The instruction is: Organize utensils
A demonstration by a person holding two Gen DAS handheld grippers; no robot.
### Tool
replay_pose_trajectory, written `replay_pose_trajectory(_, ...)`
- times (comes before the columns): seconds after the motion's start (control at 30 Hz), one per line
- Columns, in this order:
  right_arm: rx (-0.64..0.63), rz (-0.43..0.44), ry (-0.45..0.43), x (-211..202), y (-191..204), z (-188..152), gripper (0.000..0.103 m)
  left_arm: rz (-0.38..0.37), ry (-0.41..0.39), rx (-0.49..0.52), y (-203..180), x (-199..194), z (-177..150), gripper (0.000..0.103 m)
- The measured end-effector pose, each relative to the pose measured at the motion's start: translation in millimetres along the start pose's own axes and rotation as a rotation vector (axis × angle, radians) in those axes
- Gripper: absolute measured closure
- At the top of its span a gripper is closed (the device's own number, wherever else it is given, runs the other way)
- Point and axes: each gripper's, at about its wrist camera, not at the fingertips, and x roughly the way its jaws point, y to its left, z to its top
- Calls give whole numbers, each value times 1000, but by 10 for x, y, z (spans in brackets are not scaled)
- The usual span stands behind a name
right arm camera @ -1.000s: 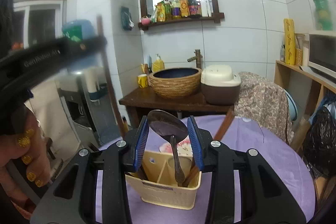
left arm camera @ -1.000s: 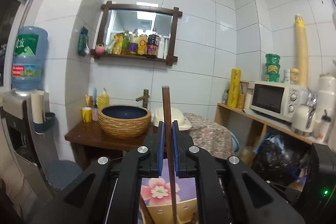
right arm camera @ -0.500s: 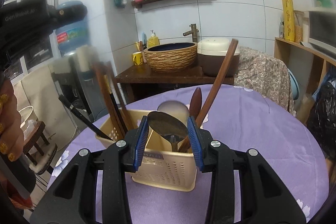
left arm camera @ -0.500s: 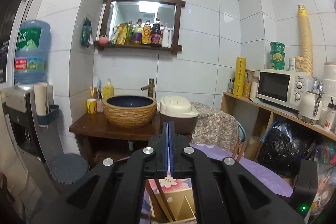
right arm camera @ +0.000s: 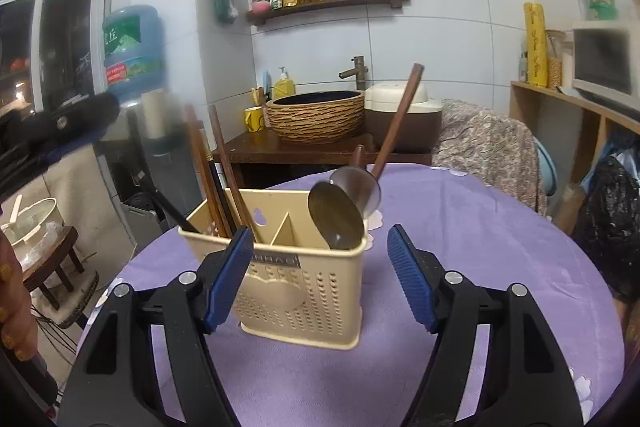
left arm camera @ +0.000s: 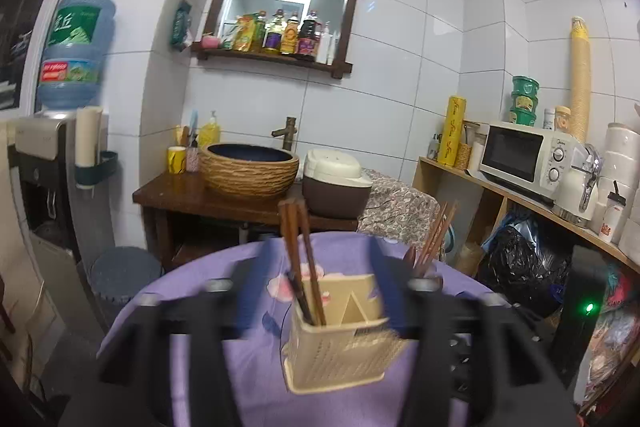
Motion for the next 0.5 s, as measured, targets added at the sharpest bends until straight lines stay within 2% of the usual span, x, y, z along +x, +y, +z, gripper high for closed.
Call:
replay_pose_trajectory(0.03, -5, -22, -11, -94, 11, -52, 18, 2, -4, -8, 29, -66, -69, 32)
replay_pose_trajectory(0.07, -13, -43, -17, -185, 24, -110, 18, -2, -2, -8, 54, -153, -172, 30)
replay_pose_trajectory(0.13, -31, -67, -14, -363, 62, -238, 13, -13, 28, 20, 74, -312, -398, 15)
replay_pose_trajectory(0.23, -73, -62, -21, -722, 169, -528, 7, -7, 49, 32, 127, -583, -747, 5)
replay_pose_trajectory(0.37, -108, -75, -40, -1220, 316, -995, 6, 17, 90, 21, 161, -937, -1124, 5)
replay_pose_trajectory(0.5, -98, -61, -50, -1674, 423, -1431, 6, 51, 87, 6, 142, -1357, -1409, 5)
